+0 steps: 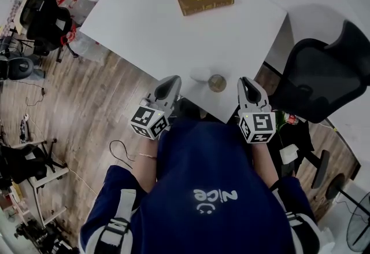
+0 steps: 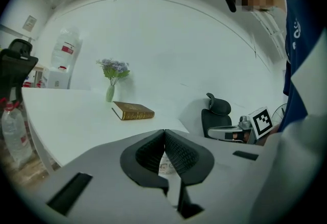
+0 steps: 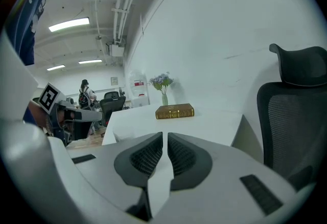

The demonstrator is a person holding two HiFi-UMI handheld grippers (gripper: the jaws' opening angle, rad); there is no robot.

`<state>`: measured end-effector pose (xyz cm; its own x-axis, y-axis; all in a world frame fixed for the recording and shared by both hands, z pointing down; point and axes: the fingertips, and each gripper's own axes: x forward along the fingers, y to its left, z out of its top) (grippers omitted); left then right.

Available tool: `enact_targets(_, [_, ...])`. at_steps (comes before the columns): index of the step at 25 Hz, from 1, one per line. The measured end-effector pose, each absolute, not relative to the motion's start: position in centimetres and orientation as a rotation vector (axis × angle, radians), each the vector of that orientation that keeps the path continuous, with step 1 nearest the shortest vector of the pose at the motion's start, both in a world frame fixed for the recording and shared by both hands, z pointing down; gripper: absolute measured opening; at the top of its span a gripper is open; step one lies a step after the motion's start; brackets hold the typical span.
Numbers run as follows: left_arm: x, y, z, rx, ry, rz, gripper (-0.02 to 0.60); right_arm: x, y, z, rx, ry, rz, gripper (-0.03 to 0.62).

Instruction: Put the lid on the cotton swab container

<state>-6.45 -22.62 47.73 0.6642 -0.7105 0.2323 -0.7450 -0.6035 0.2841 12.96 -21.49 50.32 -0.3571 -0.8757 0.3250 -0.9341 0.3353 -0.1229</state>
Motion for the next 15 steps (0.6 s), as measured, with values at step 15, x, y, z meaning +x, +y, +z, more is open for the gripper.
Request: enact_targets(15, [-4.6,-22.2,48.4,2.572,-1.059,0.208,0.02,11.7,-21.5,50.1,1.568,-2.403,0.362,0.057])
